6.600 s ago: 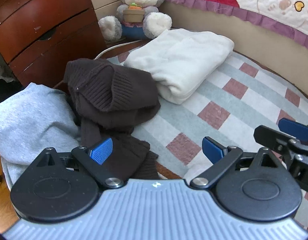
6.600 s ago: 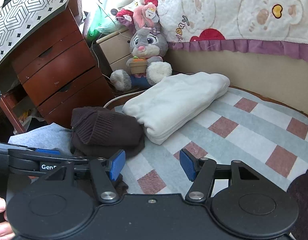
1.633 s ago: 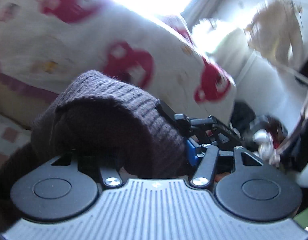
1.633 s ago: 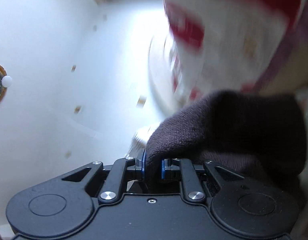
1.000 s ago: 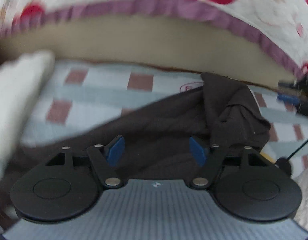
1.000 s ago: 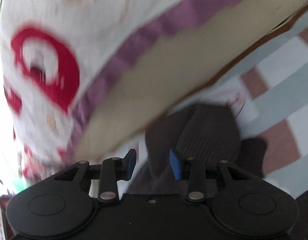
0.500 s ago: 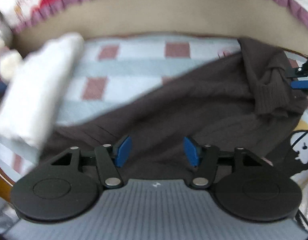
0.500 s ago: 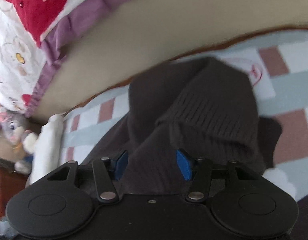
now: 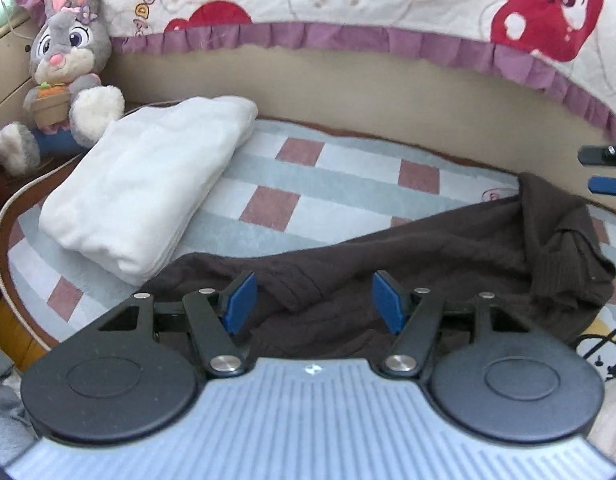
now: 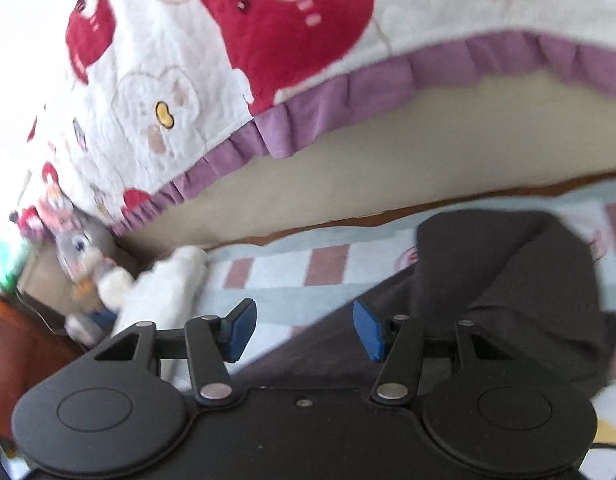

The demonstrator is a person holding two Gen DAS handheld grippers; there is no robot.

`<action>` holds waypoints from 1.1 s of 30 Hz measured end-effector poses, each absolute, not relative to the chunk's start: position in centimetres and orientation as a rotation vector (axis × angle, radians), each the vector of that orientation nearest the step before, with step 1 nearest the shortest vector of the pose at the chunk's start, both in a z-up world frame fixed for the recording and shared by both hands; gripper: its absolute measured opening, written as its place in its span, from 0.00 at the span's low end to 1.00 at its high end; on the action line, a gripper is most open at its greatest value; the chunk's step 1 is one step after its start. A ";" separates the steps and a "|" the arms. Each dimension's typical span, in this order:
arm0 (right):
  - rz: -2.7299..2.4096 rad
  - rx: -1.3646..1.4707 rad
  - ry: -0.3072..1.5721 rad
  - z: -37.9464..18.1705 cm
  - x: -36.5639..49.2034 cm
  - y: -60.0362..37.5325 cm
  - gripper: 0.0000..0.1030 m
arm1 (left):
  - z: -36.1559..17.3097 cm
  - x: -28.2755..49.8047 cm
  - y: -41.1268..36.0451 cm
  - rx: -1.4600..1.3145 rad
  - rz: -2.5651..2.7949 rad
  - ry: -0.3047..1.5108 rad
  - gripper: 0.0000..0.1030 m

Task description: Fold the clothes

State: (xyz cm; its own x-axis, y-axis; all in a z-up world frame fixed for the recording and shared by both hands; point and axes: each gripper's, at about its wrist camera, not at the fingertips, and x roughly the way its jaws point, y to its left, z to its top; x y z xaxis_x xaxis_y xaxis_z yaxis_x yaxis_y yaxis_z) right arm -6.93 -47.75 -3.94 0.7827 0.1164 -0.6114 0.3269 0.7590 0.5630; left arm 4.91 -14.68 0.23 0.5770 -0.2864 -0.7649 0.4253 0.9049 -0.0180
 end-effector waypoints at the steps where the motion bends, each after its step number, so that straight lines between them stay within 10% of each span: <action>1: -0.138 0.688 0.688 -3.7 -7.9 -47.9 0.58 | 0.1 5.1 -14.6 0.165 -0.432 0.857 0.62; 9: -0.269 0.895 0.678 -2.1 -19.9 -48.0 0.62 | -1.4 9.1 -19.7 0.240 -0.527 0.901 0.62; 17: -0.118 0.753 0.778 -5.4 -8.0 -44.3 0.66 | -1.0 4.5 -22.3 0.328 -0.536 0.797 0.68; 33: -0.369 0.635 0.916 -8.9 -19.6 -55.8 0.66 | -8.8 5.0 -25.9 0.349 -0.501 1.034 0.68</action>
State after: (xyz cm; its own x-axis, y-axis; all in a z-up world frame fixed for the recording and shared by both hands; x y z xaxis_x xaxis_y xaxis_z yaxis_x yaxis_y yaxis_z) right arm -19.61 -55.75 -8.87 0.5658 -0.0310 -0.8240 0.5486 0.7601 0.3481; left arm 5.05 -25.93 -8.79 0.4158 -0.2295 -0.8800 0.5487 0.8350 0.0415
